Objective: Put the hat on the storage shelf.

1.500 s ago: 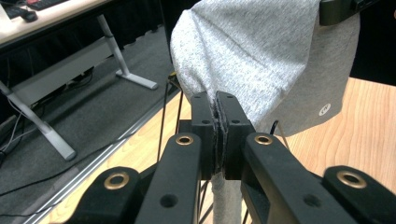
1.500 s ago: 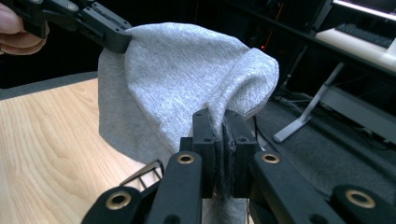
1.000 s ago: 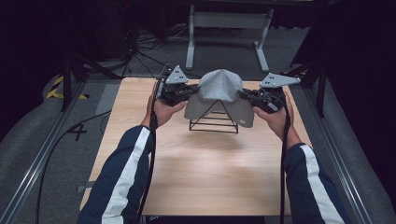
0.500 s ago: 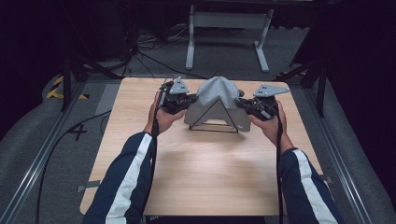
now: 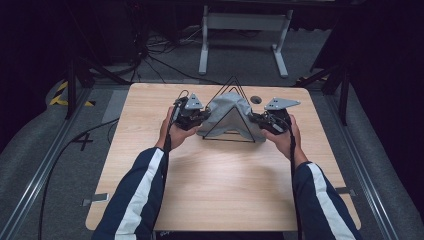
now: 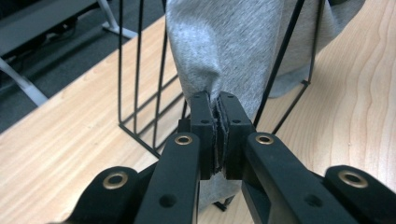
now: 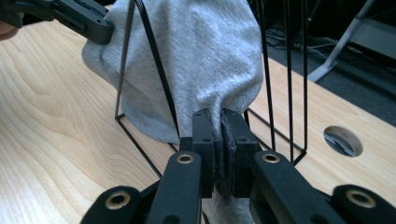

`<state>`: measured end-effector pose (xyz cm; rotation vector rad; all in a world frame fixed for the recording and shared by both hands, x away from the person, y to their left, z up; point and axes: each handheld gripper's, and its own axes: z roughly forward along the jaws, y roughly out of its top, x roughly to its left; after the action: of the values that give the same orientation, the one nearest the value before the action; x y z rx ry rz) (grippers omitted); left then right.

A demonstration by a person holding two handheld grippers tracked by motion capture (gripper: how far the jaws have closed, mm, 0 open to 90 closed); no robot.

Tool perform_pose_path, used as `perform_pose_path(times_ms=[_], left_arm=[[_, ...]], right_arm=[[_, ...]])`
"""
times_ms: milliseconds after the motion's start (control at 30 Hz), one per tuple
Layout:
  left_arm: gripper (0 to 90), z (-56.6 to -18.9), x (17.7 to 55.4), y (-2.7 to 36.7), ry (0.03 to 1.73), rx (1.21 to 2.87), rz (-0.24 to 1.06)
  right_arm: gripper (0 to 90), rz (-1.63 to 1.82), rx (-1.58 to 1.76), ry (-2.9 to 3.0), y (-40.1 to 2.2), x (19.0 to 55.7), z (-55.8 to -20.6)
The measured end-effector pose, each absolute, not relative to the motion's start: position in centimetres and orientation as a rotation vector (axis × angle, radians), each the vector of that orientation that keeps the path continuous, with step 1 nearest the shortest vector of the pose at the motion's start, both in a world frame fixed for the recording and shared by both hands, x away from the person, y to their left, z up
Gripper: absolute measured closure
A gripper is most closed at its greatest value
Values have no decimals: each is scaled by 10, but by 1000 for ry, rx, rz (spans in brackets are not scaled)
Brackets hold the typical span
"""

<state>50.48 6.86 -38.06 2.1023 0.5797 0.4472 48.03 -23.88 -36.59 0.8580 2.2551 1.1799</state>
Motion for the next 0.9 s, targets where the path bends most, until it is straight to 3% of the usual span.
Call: perform_pose_path(times_ms=[300,600,900], left_arm=[[857,-394,503,66,600,2134,439],[831,-381,488,84,560,2167,496],[820,-380,467,104,524,2212,513]], right_arm=[[842,1144,899,2268,-240,483,-381],[745,1127,881,2248,-250,470,-366],[716,1118,863,2253,-260,454,-359]])
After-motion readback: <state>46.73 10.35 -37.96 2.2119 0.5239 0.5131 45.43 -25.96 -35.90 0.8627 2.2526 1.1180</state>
